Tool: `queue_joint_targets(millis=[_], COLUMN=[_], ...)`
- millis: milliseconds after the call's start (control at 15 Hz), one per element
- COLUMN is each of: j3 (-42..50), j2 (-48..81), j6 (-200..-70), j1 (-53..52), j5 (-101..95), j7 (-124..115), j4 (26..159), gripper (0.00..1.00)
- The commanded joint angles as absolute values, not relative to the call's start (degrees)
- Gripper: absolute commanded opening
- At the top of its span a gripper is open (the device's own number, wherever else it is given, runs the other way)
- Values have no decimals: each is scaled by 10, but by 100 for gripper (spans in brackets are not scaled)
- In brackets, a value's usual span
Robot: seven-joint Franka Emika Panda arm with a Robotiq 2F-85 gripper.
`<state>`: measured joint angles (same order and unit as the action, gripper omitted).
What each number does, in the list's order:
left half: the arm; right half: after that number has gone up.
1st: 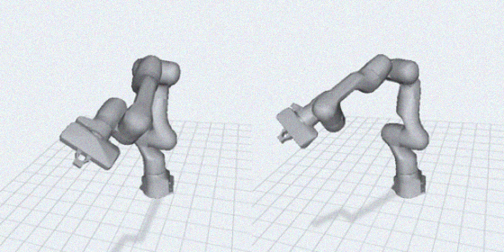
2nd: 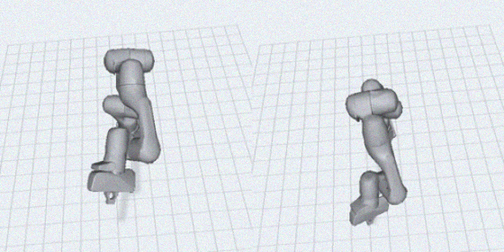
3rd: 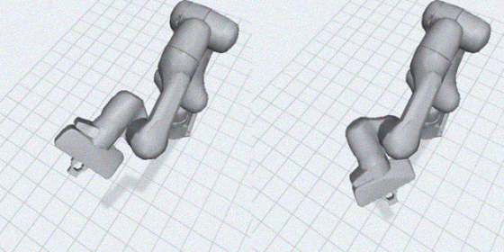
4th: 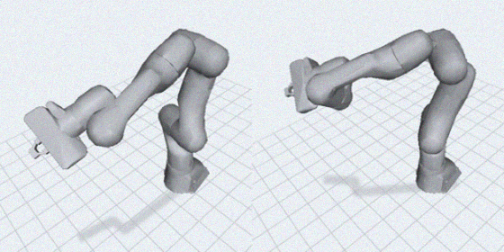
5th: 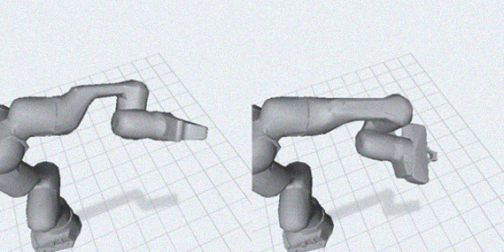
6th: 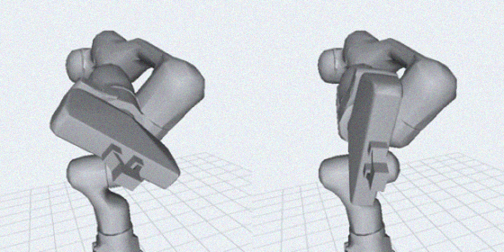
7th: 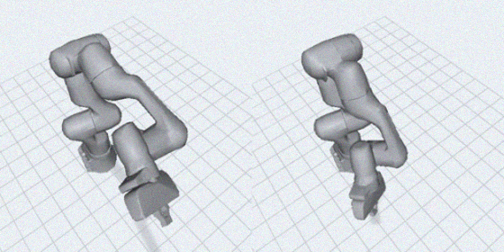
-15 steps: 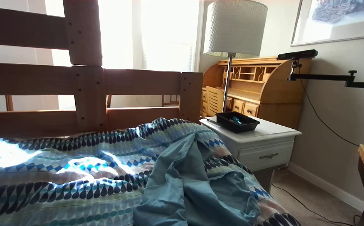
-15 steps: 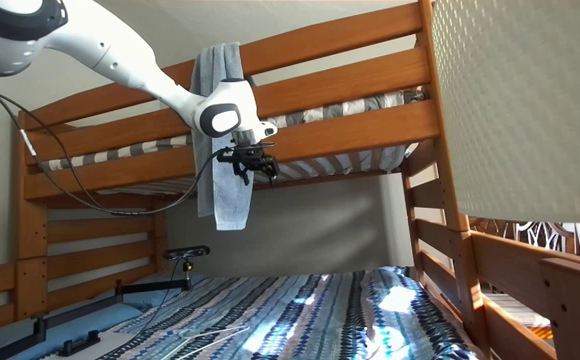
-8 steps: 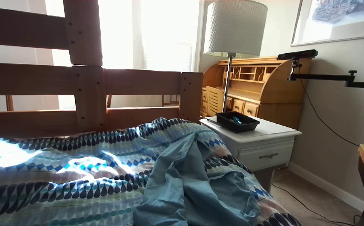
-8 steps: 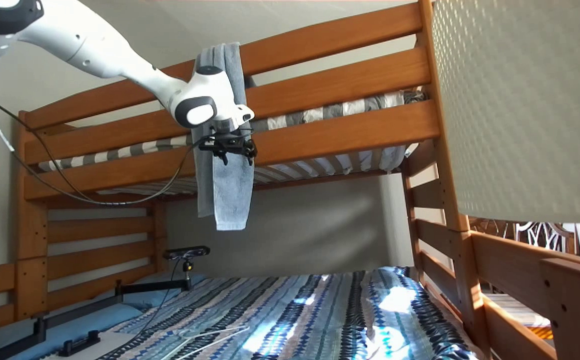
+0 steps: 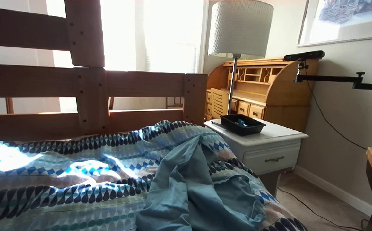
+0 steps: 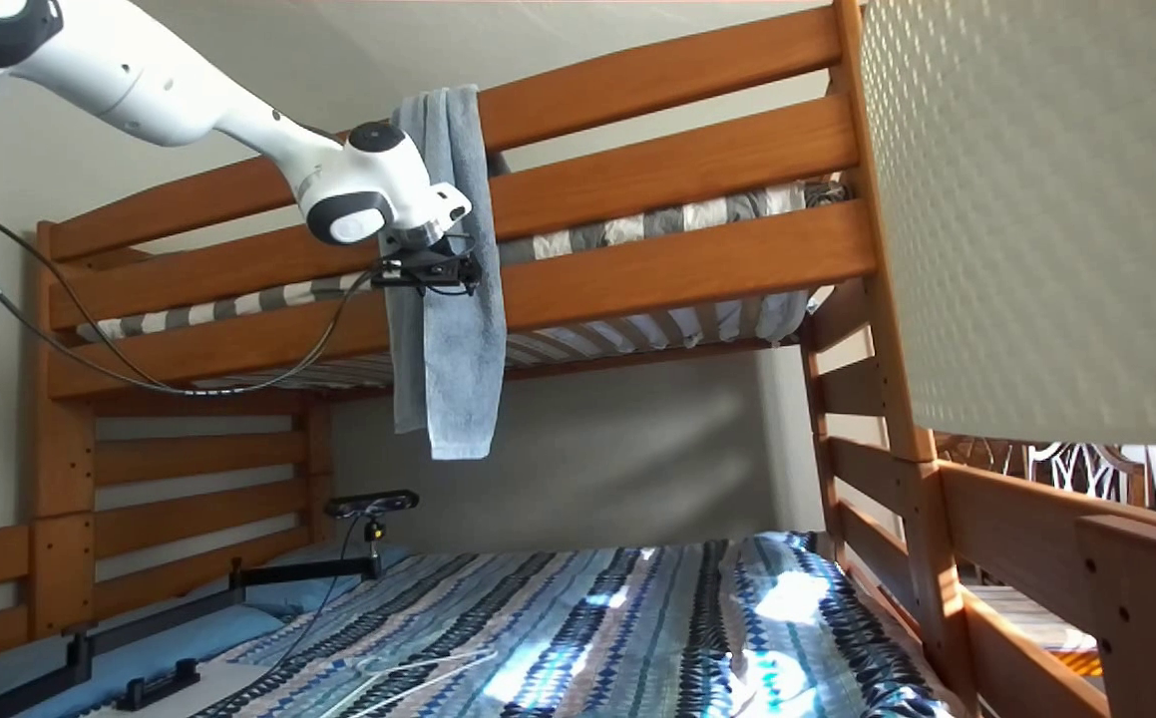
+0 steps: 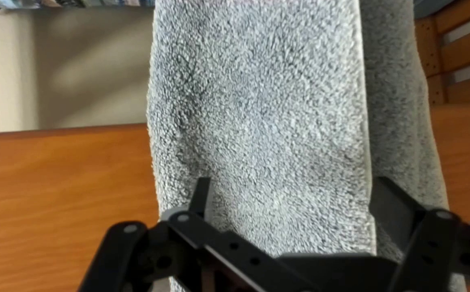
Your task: Remove the blue cloth and towel and put them on the bed
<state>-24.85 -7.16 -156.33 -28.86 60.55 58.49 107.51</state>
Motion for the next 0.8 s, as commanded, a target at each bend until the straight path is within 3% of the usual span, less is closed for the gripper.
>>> queue_joint_targets(millis=[0, 733], j3=[-248, -265], j2=[-80, -71], j6=[-1603, -1703], j1=[-307, -361], j5=[690, 857], j7=[647, 788], j4=[1065, 1048], gripper=[100, 100])
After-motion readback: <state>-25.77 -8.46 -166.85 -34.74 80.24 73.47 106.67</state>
